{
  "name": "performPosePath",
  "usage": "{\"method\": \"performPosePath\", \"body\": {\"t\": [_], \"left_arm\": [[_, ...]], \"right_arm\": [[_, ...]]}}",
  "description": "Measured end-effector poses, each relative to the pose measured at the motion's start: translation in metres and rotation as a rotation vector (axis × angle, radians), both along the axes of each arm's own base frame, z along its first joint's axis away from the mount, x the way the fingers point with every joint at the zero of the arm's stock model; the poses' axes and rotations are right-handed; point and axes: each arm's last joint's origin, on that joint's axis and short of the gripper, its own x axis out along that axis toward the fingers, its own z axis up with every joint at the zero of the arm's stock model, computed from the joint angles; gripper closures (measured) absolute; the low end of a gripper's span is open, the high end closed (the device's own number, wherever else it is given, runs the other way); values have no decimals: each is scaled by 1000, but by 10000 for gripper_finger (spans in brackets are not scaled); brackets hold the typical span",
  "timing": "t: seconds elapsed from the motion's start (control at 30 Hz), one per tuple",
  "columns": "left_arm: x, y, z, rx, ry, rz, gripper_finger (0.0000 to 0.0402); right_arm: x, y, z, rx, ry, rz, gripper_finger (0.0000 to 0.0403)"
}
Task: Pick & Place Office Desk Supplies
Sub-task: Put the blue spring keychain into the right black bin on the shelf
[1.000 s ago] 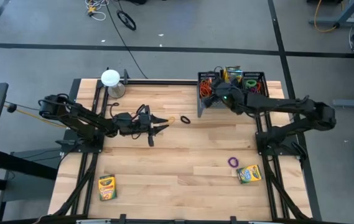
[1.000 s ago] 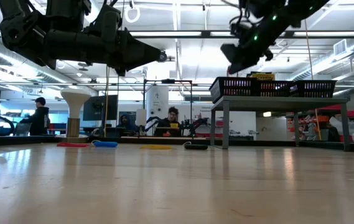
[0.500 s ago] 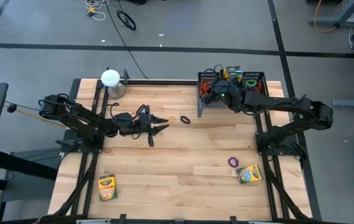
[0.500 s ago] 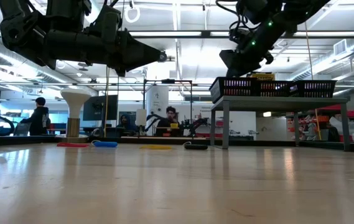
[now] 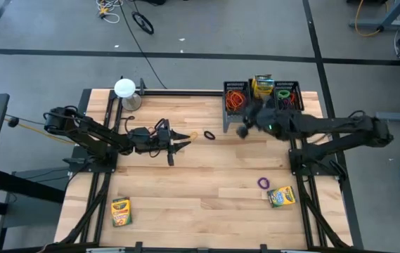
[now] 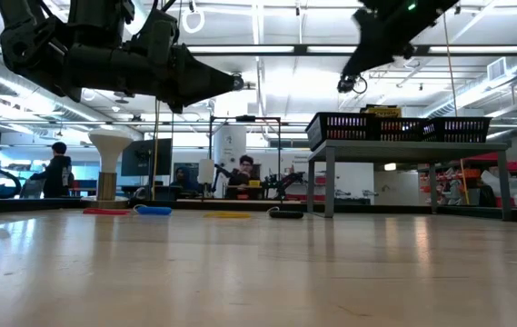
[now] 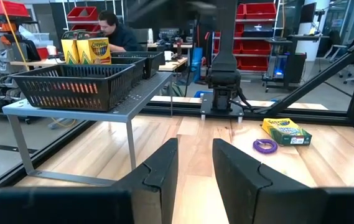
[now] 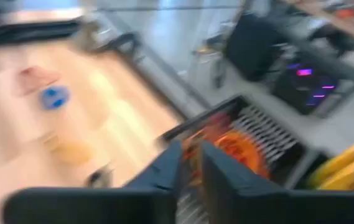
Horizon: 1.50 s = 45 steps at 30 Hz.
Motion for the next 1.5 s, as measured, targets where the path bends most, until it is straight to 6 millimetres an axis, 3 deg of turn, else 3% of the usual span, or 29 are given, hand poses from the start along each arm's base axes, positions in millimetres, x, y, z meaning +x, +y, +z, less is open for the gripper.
{"method": "performPosePath", "body": {"t": [0.13,0.37,0.67,0.77,0.97,1.2,1.37,1.5], "left_arm": [[0,0,-1,-26,4,-1,293],[0,0,-3,-62,23,-1,293],[1,0,-6,-97,47,-4,293],[3,0,-3,-98,41,-7,293],[12,0,-1,-119,119,4,293],[21,1,8,-109,473,70,309],[14,4,12,-129,798,191,339],[2,14,7,-161,982,270,332]], "right_arm": [[-8,40,-9,93,62,126,393],[-4,100,-31,138,111,254,379],[16,157,-81,42,149,290,392],[21,160,-109,44,118,295,392],[18,138,-148,107,27,351,399],[14,127,-157,114,-18,433,395],[14,129,-157,112,-16,441,394],[14,129,-157,114,-17,442,394]]}}
